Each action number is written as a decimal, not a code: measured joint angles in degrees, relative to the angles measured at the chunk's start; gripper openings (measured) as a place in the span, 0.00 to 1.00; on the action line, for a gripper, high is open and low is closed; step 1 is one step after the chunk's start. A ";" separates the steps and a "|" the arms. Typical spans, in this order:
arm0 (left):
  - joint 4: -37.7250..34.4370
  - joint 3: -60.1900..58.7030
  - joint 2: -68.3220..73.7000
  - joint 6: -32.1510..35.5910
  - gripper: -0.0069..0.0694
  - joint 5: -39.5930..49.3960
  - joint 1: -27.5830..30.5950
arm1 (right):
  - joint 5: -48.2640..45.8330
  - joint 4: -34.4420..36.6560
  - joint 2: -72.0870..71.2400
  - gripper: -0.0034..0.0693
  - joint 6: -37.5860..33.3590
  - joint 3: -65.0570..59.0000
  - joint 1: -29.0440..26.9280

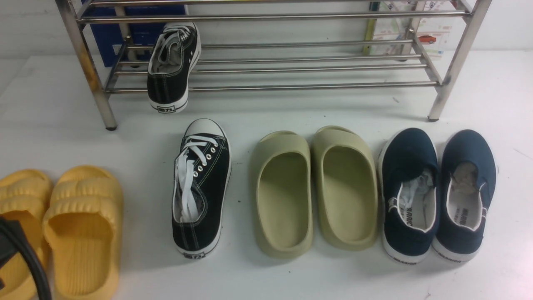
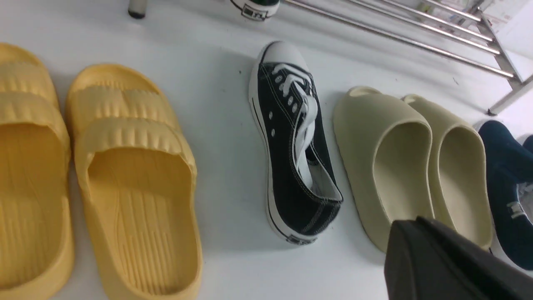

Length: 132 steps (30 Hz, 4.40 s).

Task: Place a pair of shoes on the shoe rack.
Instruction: Use the left arm to grab the shoe closest to it

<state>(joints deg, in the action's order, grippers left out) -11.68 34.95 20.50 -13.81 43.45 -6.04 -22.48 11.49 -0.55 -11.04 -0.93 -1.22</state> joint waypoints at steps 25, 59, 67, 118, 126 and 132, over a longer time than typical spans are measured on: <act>13.39 -32.26 -20.84 -2.65 0.07 -21.17 3.93 | 0.00 0.00 0.00 0.38 0.00 0.00 0.00; -6.97 -18.72 -15.35 13.10 0.09 -12.82 3.93 | 0.00 0.00 0.00 0.38 0.00 0.00 0.00; -12.71 -18.72 -15.35 11.75 0.10 -20.78 3.93 | 0.00 0.00 0.00 0.38 0.00 0.00 0.00; 5.77 23.67 74.80 -7.20 0.75 -5.01 -7.41 | 0.00 0.00 0.00 0.38 0.00 0.00 0.00; 3.17 23.75 76.91 -5.21 0.59 -10.99 -7.41 | 0.00 0.00 0.00 0.38 0.00 0.00 0.00; 0.09 23.91 79.57 -3.17 0.20 -13.03 -7.41 | 0.00 0.00 0.00 0.38 0.00 0.00 0.00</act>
<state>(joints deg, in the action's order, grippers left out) -11.59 58.86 100.08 -16.98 30.42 -13.45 -22.48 11.49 -0.55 -11.04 -0.93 -1.22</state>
